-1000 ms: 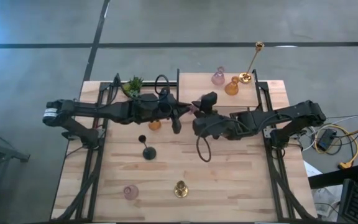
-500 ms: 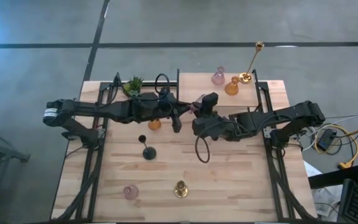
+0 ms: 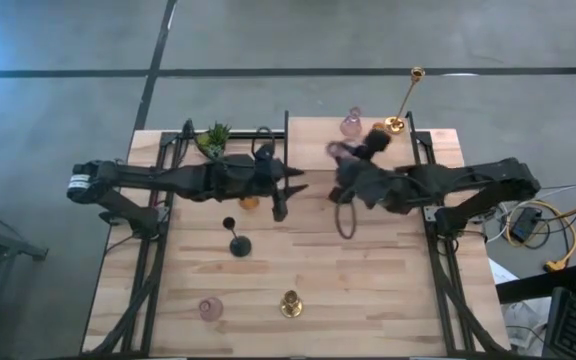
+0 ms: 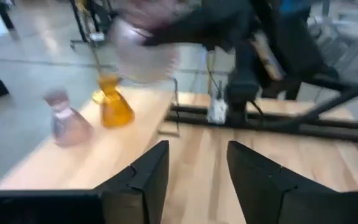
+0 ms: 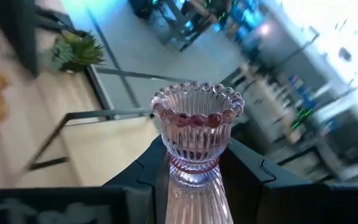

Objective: Pick & Place candle stick holders
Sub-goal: Put the top pink candle holder on the shelf

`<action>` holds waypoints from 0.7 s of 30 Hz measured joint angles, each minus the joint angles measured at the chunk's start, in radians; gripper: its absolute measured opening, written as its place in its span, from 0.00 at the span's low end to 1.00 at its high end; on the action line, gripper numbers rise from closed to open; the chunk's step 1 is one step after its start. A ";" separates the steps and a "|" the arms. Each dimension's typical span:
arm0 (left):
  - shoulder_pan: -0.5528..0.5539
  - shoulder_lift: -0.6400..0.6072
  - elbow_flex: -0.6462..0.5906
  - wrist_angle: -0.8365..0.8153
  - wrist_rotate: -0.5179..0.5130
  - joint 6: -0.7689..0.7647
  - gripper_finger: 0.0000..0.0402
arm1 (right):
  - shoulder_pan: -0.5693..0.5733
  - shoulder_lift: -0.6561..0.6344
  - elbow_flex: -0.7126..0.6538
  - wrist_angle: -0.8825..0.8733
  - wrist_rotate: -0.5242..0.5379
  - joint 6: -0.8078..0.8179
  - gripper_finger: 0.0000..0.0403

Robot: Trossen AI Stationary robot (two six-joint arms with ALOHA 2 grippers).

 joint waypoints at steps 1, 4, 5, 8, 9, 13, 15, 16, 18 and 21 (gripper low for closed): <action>0.001 -0.008 0.001 0.004 -0.007 0.005 0.42 | 0.001 -0.021 -0.005 -0.037 -0.003 0.069 0.26; 0.002 -0.016 -0.002 0.001 -0.014 0.008 0.43 | 0.003 -0.098 -0.037 -0.137 -0.008 0.260 0.26; 0.002 -0.016 -0.005 -0.011 -0.013 0.009 0.43 | 0.003 -0.127 -0.055 -0.152 -0.001 0.299 0.26; 0.002 -0.012 -0.008 -0.019 -0.014 0.019 0.43 | 0.001 -0.215 -0.137 -0.155 0.003 0.376 0.26; 0.002 -0.012 -0.008 -0.013 -0.015 0.021 0.43 | 0.001 -0.242 -0.167 -0.154 0.002 0.397 0.26; 0.002 -0.012 -0.008 -0.015 -0.036 0.041 0.43 | 0.004 -0.346 -0.287 -0.124 -0.003 0.475 0.26; 0.002 -0.012 -0.008 -0.013 -0.054 0.049 0.43 | 0.003 -0.395 -0.347 -0.096 0.014 0.506 0.26; 0.002 -0.012 -0.008 -0.008 -0.067 0.056 0.43 | 0.002 -0.418 -0.379 -0.077 0.034 0.515 0.26; 0.002 -0.012 -0.008 -0.004 -0.087 0.071 0.43 | 0.003 -0.459 -0.440 -0.047 0.064 0.534 0.26; 0.002 -0.012 -0.008 -0.005 -0.097 0.081 0.43 | 0.004 -0.520 -0.523 0.011 0.103 0.544 0.26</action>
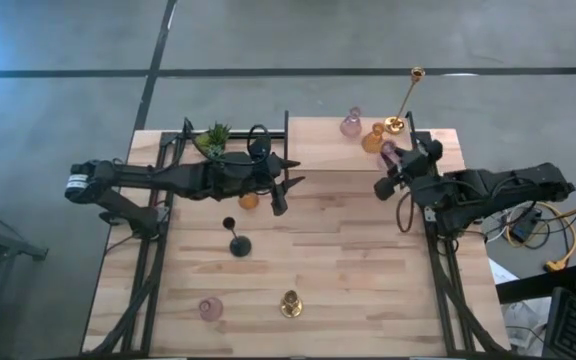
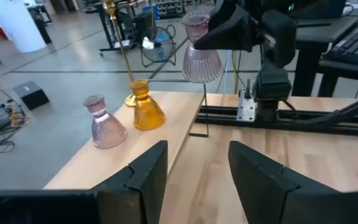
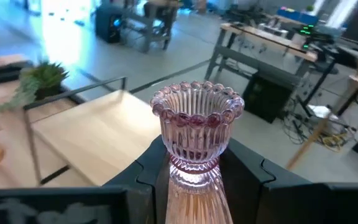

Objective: Pick & Place candle stick holders
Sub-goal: Put the top pink candle holder on the shelf

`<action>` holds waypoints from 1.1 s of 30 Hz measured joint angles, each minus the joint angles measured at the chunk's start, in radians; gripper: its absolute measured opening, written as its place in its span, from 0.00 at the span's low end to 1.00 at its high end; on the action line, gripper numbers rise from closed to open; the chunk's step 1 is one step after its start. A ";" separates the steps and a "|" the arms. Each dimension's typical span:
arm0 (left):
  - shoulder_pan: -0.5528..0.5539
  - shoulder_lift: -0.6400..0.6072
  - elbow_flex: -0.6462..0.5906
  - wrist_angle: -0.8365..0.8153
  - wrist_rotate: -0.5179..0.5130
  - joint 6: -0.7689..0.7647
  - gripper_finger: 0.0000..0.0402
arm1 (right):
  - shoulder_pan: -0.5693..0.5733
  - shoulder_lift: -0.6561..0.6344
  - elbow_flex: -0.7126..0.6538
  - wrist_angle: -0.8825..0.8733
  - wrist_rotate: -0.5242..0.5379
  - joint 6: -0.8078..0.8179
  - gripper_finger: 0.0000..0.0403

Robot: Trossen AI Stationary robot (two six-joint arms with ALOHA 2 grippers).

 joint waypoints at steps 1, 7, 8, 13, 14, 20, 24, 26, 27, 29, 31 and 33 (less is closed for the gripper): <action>0.000 0.000 0.000 0.001 -0.006 0.005 0.43 | 0.000 -0.018 -0.027 0.024 0.015 0.000 0.26; 0.000 0.000 0.000 0.001 -0.015 0.012 0.43 | 0.001 -0.109 -0.164 0.142 0.104 0.002 0.26; 0.000 0.000 0.000 0.002 -0.015 0.013 0.43 | 0.000 -0.121 -0.184 0.163 0.113 0.002 0.26; 0.000 0.000 0.000 0.013 -0.015 0.022 0.43 | 0.000 -0.168 -0.279 0.247 0.169 0.002 0.26; 0.000 0.000 0.000 0.019 -0.014 0.030 0.43 | 0.000 -0.177 -0.295 0.256 0.180 0.002 0.26; 0.000 -0.009 -0.084 0.192 -0.004 0.066 0.43 | -0.012 -0.235 -0.373 0.272 0.215 0.048 0.26; 0.000 -0.021 -0.159 0.343 -0.004 0.106 0.43 | -0.038 -0.269 -0.419 0.271 0.204 0.087 0.26; 0.000 -0.027 -0.193 0.407 -0.004 0.119 0.43 | -0.053 -0.286 -0.440 0.271 0.183 0.111 0.26; 0.000 -0.029 -0.207 0.433 -0.004 0.124 0.43 | -0.064 -0.293 -0.448 0.271 0.175 0.117 0.26; 0.001 -0.037 -0.229 0.466 -0.005 0.127 0.43 | -0.081 -0.299 -0.461 0.270 0.174 0.122 0.26; 0.001 -0.043 -0.235 0.475 -0.006 0.137 0.43 | -0.098 -0.304 -0.469 0.269 0.169 0.123 0.26; 0.001 -0.049 -0.241 0.477 -0.006 0.143 0.43 | -0.116 -0.304 -0.471 0.272 0.167 0.123 0.26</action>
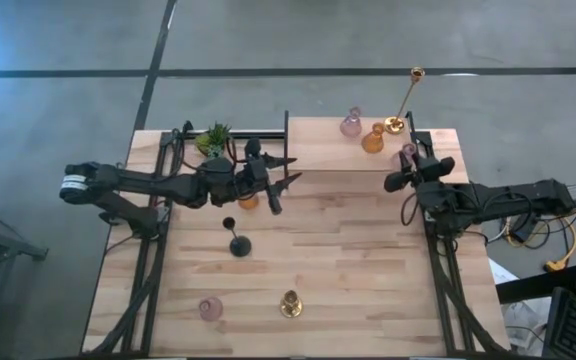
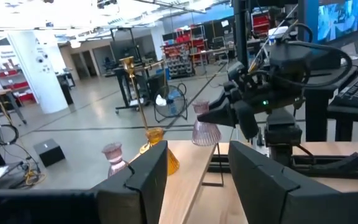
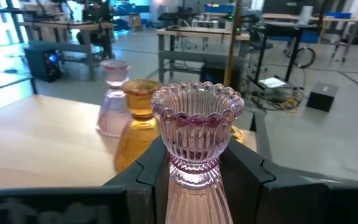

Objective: Pick & Place candle stick holders
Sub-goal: Put the top pink candle holder on the shelf

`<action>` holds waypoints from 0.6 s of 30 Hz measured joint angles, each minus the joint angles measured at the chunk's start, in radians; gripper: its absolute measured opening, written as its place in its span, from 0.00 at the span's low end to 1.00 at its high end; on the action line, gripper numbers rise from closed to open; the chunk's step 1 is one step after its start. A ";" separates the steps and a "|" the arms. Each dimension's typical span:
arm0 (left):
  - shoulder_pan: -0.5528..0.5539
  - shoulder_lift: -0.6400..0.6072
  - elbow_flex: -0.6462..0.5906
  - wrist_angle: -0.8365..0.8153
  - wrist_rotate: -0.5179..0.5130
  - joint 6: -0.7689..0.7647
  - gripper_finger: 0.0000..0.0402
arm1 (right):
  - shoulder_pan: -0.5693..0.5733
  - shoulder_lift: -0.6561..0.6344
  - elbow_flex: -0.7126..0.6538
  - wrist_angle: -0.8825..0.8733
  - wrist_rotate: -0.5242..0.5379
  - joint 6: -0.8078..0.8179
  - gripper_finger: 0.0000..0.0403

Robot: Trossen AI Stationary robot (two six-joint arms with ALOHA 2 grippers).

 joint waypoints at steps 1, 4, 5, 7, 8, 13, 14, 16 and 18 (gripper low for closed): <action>0.000 -0.001 -0.001 0.000 0.000 0.001 0.43 | -0.009 0.000 -0.003 0.000 -0.001 0.000 0.26; 0.000 -0.003 -0.001 -0.001 0.000 0.001 0.43 | -0.043 0.000 -0.011 0.000 -0.029 -0.001 0.26; 0.000 -0.003 -0.001 -0.001 0.000 0.001 0.43 | -0.058 0.000 -0.014 -0.001 -0.043 -0.001 0.26; 0.000 -0.004 -0.001 -0.001 0.000 0.001 0.43 | -0.089 0.000 -0.019 -0.001 -0.079 -0.005 0.26; 0.000 -0.004 -0.001 -0.001 0.000 0.001 0.43 | -0.105 0.000 -0.022 0.000 -0.101 -0.010 0.26; 0.000 -0.004 -0.001 -0.004 0.000 0.001 0.43 | -0.193 0.001 -0.037 0.081 -0.202 -0.087 0.26; 0.000 -0.004 -0.001 -0.004 -0.001 0.003 0.43 | -0.208 0.001 -0.046 0.135 -0.220 -0.126 0.26; 0.000 -0.004 -0.001 -0.004 -0.001 0.006 0.43 | -0.242 0.001 -0.066 0.247 -0.248 -0.212 0.26; 0.000 -0.004 -0.001 -0.004 -0.001 0.006 0.43 | -0.273 0.000 -0.088 0.338 -0.286 -0.269 0.26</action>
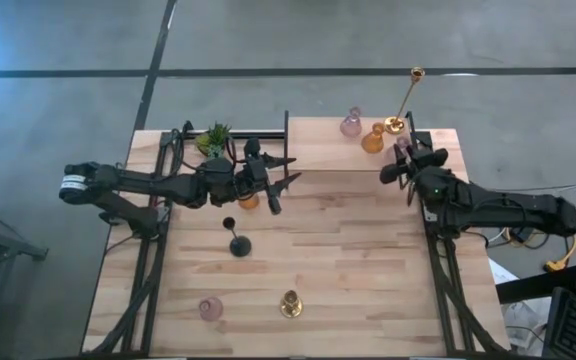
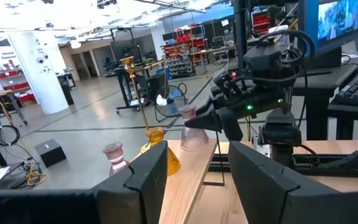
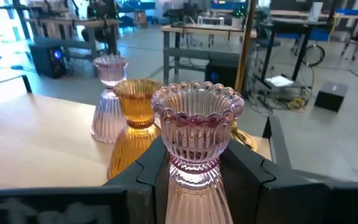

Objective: Pick & Place candle stick holders
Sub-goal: Put the top pink candle holder on the shelf

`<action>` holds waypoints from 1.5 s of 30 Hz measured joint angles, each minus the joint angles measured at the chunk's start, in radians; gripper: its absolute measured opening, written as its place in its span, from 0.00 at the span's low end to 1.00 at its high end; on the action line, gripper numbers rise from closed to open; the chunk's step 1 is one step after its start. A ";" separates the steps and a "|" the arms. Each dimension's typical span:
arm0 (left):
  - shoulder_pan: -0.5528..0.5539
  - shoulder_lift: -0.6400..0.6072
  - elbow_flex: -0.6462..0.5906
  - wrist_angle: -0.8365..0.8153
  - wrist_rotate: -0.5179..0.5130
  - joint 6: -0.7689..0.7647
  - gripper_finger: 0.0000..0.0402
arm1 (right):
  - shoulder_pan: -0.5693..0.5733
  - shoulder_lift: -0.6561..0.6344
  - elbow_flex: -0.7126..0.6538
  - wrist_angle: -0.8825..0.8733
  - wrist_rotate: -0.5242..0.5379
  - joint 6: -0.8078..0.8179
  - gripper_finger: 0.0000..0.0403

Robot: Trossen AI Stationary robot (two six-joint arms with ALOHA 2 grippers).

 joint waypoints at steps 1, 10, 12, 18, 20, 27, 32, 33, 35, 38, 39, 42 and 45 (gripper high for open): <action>0.000 -0.002 -0.002 -0.002 0.000 0.000 0.43 | -0.015 0.000 -0.010 0.025 -0.018 -0.016 0.26; 0.000 -0.021 -0.003 -0.009 -0.004 0.017 0.43 | -0.085 0.000 -0.057 0.013 -0.052 0.034 0.26; 0.000 -0.024 -0.003 -0.008 -0.004 0.017 0.43 | -0.093 -0.005 -0.066 0.018 -0.051 0.047 0.26; 0.000 -0.024 -0.003 -0.009 -0.004 0.016 0.43 | -0.108 -0.027 -0.088 0.021 -0.048 0.071 0.26; 0.000 -0.024 -0.003 -0.011 -0.004 0.015 0.43 | -0.109 -0.028 -0.089 0.019 -0.048 0.072 0.26; 0.000 -0.024 -0.003 -0.011 -0.004 0.014 0.43 | -0.109 -0.034 -0.089 0.016 -0.067 0.079 0.25; 0.000 -0.024 -0.003 -0.014 -0.004 0.013 0.43 | -0.109 -0.034 -0.089 0.014 -0.071 0.082 0.25; 0.000 -0.024 -0.003 -0.017 -0.004 0.013 0.43 | -0.109 -0.034 -0.089 0.013 -0.071 0.081 0.25; 0.000 -0.024 -0.003 -0.021 -0.004 0.013 0.43 | -0.109 -0.034 -0.089 0.013 -0.071 0.078 0.26; 0.000 -0.024 -0.003 -0.023 -0.004 0.013 0.43 | -0.109 -0.034 -0.089 0.013 -0.071 0.077 0.28; 0.000 -0.024 -0.003 -0.023 -0.004 0.013 0.43 | -0.109 -0.034 -0.089 0.013 -0.071 0.075 0.29; 0.000 -0.024 -0.003 -0.023 -0.004 0.013 0.43 | -0.108 -0.034 -0.090 0.014 -0.071 0.066 0.29; 0.000 -0.024 -0.003 -0.023 -0.004 0.013 0.43 | -0.108 -0.034 -0.090 0.014 -0.071 0.062 0.30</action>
